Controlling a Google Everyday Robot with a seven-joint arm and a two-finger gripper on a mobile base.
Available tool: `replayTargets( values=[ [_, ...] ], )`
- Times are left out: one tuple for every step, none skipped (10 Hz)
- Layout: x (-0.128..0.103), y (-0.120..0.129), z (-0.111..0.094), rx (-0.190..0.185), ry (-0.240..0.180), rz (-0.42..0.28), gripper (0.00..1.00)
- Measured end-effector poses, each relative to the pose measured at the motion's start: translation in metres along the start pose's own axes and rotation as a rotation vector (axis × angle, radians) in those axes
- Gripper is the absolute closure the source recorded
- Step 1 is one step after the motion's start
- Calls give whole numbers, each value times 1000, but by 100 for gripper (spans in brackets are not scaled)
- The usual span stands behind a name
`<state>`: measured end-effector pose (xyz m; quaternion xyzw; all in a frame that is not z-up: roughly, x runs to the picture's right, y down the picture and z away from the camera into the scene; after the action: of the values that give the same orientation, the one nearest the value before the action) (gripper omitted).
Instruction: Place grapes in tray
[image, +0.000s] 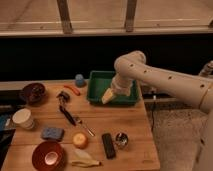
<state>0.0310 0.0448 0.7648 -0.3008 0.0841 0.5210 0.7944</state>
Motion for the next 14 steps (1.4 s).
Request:
replayTargets(
  values=[
    [-19, 24, 4, -4, 2, -59, 20],
    [-34, 49, 8, -11, -1, -113, 20],
    [-45, 68, 10, -19, -10, -152, 20],
    [-56, 97, 10, -35, -38, -201, 20],
    [-65, 138, 10, -59, -77, -265, 20],
    [-69, 159, 10, -71, -94, -293, 20],
    [-74, 192, 8, -95, -113, -338, 20],
    [-75, 203, 7, -108, -118, -350, 20],
    [-75, 196, 7, -98, -119, -344, 20],
    [-75, 196, 8, -99, -118, -344, 20],
    [-75, 199, 8, -103, -117, -347, 20],
    [-75, 196, 8, -98, -116, -344, 20],
    [-74, 194, 8, -95, -111, -340, 20],
    [-74, 194, 13, -97, -103, -342, 20]
  ],
)
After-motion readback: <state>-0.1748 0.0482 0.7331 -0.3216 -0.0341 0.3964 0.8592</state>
